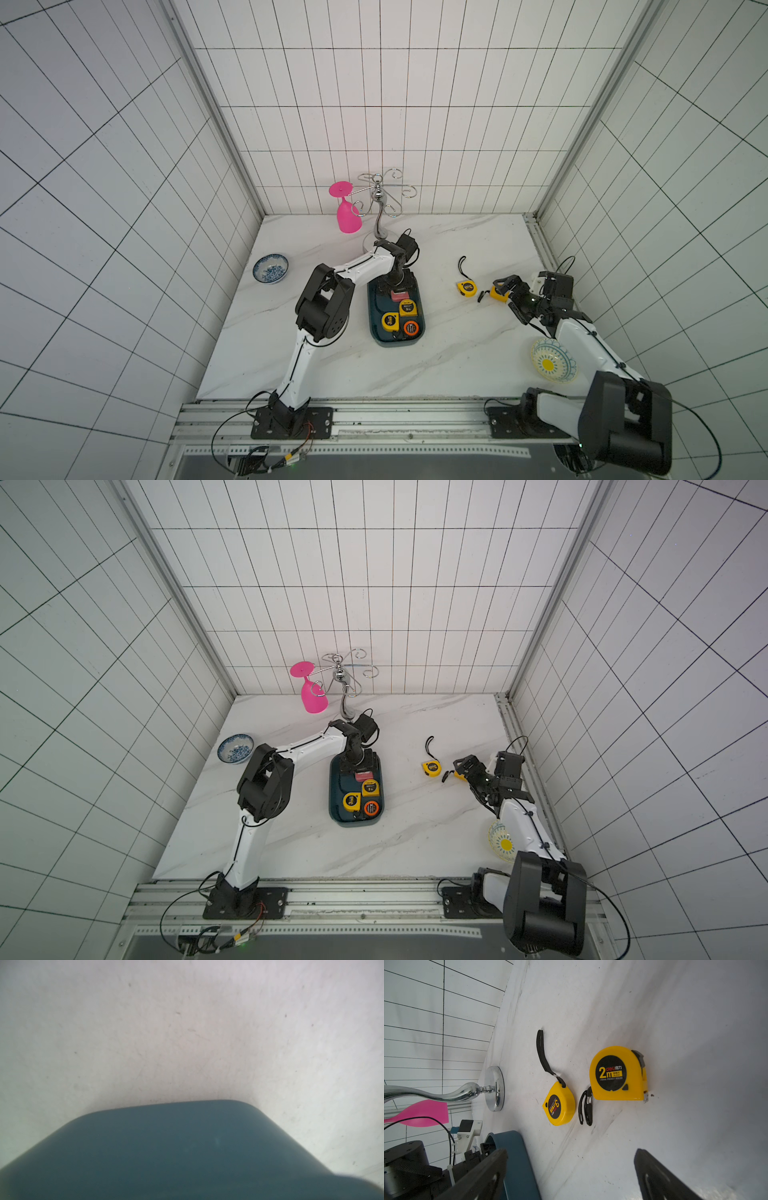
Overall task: Take the tape measure out of the storage box
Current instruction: Pick up the tape measure from the storage box.
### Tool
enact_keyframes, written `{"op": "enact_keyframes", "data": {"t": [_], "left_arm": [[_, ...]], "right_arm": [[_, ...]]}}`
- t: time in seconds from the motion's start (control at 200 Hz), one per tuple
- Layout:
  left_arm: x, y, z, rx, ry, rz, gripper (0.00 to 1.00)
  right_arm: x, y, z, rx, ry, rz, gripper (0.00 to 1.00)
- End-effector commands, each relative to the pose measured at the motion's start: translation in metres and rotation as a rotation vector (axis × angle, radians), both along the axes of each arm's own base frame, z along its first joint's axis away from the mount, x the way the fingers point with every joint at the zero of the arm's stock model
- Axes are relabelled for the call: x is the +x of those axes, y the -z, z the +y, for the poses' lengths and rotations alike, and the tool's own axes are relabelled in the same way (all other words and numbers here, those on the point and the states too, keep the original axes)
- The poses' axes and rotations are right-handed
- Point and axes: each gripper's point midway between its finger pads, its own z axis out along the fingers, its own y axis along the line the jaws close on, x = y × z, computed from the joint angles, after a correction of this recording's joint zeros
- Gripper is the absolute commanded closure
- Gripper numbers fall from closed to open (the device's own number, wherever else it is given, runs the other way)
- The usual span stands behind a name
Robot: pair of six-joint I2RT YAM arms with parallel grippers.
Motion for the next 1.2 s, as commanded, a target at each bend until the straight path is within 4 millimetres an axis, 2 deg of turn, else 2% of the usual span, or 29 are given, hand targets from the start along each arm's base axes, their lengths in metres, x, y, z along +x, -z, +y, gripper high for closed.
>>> {"op": "enact_keyframes", "data": {"t": [0.0, 0.05, 0.11, 0.24, 0.36, 0.465, 0.61, 0.78, 1.019, 1.199], "left_arm": [[-0.002, 0.021, 0.005, 0.040, 0.003, 0.033, 0.31], [-0.004, 0.023, 0.008, 0.048, 0.004, 0.039, 0.33], [-0.008, 0.025, 0.011, 0.056, 0.006, 0.046, 0.40], [-0.014, 0.026, 0.018, 0.059, -0.004, 0.058, 0.61], [-0.013, 0.014, 0.025, 0.046, -0.034, 0.039, 0.87], [-0.011, -0.005, 0.032, 0.024, -0.076, 0.005, 1.00], [-0.007, -0.038, 0.036, -0.020, -0.130, -0.052, 1.00], [-0.006, -0.075, 0.031, -0.103, -0.170, -0.103, 1.00], [-0.002, -0.116, 0.013, -0.234, -0.213, -0.144, 1.00], [0.001, -0.140, -0.010, -0.332, -0.225, -0.165, 1.00]], "right_arm": [[0.008, -0.010, 0.004, 0.009, -0.010, -0.029, 0.01], [0.008, -0.009, 0.005, 0.013, -0.012, -0.027, 0.01], [0.009, -0.010, 0.006, 0.015, -0.020, -0.032, 0.01], [0.010, -0.013, 0.020, 0.029, -0.078, -0.048, 0.01], [0.009, -0.014, 0.041, 0.030, -0.146, -0.062, 0.01], [0.007, -0.018, 0.062, 0.031, -0.207, -0.089, 0.01], [0.005, -0.023, 0.091, 0.037, -0.284, -0.131, 0.01], [0.003, -0.034, 0.125, 0.049, -0.366, -0.192, 0.01], [-0.005, -0.050, 0.169, 0.074, -0.468, -0.284, 0.01], [-0.012, -0.059, 0.202, 0.095, -0.530, -0.359, 0.01]]}}
